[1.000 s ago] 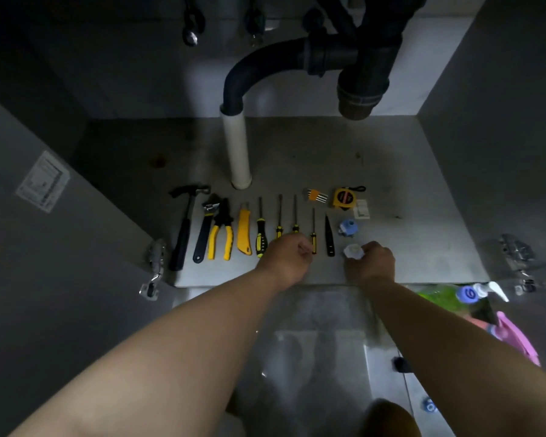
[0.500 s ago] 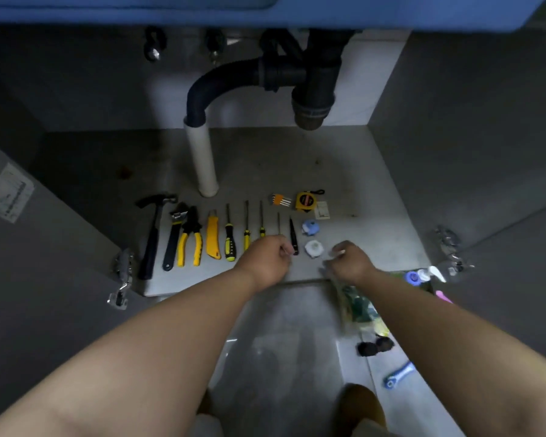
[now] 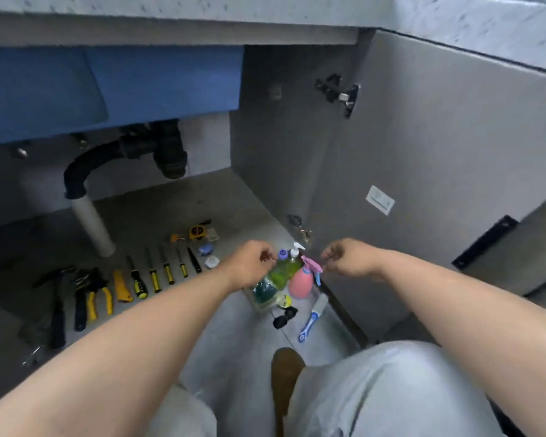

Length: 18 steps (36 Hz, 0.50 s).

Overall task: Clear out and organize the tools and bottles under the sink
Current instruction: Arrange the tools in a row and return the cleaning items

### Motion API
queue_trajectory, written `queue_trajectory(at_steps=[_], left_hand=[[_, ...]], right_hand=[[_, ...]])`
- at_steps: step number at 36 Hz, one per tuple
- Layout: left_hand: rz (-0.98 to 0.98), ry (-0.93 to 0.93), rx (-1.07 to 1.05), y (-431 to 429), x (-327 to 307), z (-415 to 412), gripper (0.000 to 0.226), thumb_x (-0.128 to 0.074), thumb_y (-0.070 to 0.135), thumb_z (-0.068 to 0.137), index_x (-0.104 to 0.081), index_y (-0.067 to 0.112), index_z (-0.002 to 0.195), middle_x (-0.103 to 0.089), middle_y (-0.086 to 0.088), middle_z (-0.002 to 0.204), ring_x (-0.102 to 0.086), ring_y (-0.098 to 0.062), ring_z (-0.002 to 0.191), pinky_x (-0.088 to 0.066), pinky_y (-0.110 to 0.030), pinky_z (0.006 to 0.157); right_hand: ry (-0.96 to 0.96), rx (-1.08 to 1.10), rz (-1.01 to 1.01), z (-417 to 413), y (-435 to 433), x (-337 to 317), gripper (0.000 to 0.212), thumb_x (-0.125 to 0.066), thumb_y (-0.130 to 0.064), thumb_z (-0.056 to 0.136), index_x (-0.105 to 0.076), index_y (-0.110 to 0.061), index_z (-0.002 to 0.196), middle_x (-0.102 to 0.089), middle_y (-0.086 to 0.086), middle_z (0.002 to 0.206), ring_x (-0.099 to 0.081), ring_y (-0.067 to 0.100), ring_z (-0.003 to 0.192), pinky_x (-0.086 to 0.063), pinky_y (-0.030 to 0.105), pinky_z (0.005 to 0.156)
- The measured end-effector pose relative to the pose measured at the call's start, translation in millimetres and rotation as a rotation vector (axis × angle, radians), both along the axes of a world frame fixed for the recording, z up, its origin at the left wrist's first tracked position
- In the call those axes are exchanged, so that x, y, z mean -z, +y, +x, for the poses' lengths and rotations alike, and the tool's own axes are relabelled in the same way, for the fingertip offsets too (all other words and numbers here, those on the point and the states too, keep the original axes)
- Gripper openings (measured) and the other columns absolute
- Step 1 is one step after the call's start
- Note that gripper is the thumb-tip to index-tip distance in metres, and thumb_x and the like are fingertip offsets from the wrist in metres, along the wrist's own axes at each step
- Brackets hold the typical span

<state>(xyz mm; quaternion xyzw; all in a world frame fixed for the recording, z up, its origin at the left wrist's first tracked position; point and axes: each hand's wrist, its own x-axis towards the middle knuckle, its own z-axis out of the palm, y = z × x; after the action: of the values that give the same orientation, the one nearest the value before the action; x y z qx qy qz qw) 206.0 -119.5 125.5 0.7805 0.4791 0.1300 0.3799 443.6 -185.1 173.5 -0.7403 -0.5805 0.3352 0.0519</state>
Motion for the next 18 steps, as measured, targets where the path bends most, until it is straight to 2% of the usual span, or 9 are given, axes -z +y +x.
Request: queue_trajectory(at_steps=[3,5,7,10,13,15,18], left_hand=[[0.017,0.049,0.05,-16.3,-2.5,7.3,0.013,-0.066,0.017,0.095,-0.069,0.026,0.087,-0.07,0.011,0.083,-0.067,-0.011,0.084,-0.049,-0.018,0.072],[0.017,0.089,0.061,-22.3,-2.0,9.5,0.016,-0.066,0.016,0.095,-0.067,0.029,0.085,-0.065,0.02,0.079,-0.063,-0.004,0.08,-0.041,-0.007,0.064],[0.018,0.151,0.069,-24.8,1.0,10.4,0.018,-0.067,0.018,0.094,-0.065,0.032,0.082,-0.066,0.02,0.081,-0.064,-0.003,0.081,-0.046,-0.012,0.07],[0.017,0.233,0.069,-26.9,10.1,10.4,0.022,-0.067,0.02,0.093,-0.062,0.035,0.078,-0.069,0.014,0.086,-0.066,-0.009,0.087,-0.053,-0.025,0.082],[0.003,0.28,0.069,-29.3,21.1,11.4,0.015,-0.066,0.02,0.093,-0.065,0.031,0.083,-0.071,0.01,0.091,-0.066,-0.012,0.089,-0.052,-0.026,0.08],[-0.024,0.302,0.064,-28.8,31.5,12.3,0.014,-0.065,0.021,0.093,-0.065,0.031,0.083,-0.071,0.011,0.09,-0.066,-0.01,0.087,-0.051,-0.023,0.075],[-0.077,0.322,0.071,-23.3,52.1,13.9,0.015,-0.064,0.025,0.094,-0.063,0.035,0.083,-0.071,0.011,0.094,-0.067,-0.011,0.091,-0.054,-0.027,0.083]], right_hand=[[0.08,0.051,-0.022,17.7,-24.8,1.4,0.036,-0.072,-0.04,0.077,-0.074,-0.013,0.102,-0.072,0.005,0.087,-0.059,0.014,0.071,-0.047,0.024,0.061],[0.11,0.069,-0.071,28.8,-31.7,10.5,0.025,-0.067,-0.027,0.085,-0.073,-0.013,0.106,-0.072,0.008,0.088,-0.061,0.016,0.072,-0.048,0.023,0.056],[0.131,0.08,-0.09,38.1,-34.8,25.4,0.021,-0.063,-0.017,0.09,-0.072,-0.013,0.108,-0.071,0.007,0.089,-0.064,0.015,0.073,-0.05,0.022,0.058],[0.216,0.117,-0.149,46.3,-41.3,53.9,0.017,-0.06,-0.017,0.092,-0.069,-0.018,0.106,-0.07,0.006,0.096,-0.067,0.013,0.077,-0.051,0.023,0.062],[0.315,0.187,-0.225,48.9,-49.3,87.2,0.01,-0.057,-0.019,0.093,-0.066,-0.019,0.098,-0.064,0.004,0.097,-0.064,0.016,0.079,-0.05,0.026,0.065],[0.333,0.202,-0.268,49.4,-51.9,109.9,0.011,-0.055,-0.02,0.094,-0.064,-0.017,0.1,-0.061,0.004,0.097,-0.063,0.016,0.079,-0.049,0.027,0.069],[0.322,0.187,-0.322,47.0,-49.3,143.8,0.01,-0.052,-0.018,0.097,-0.062,-0.015,0.101,-0.059,0.008,0.099,-0.062,0.019,0.081,-0.049,0.03,0.073]])
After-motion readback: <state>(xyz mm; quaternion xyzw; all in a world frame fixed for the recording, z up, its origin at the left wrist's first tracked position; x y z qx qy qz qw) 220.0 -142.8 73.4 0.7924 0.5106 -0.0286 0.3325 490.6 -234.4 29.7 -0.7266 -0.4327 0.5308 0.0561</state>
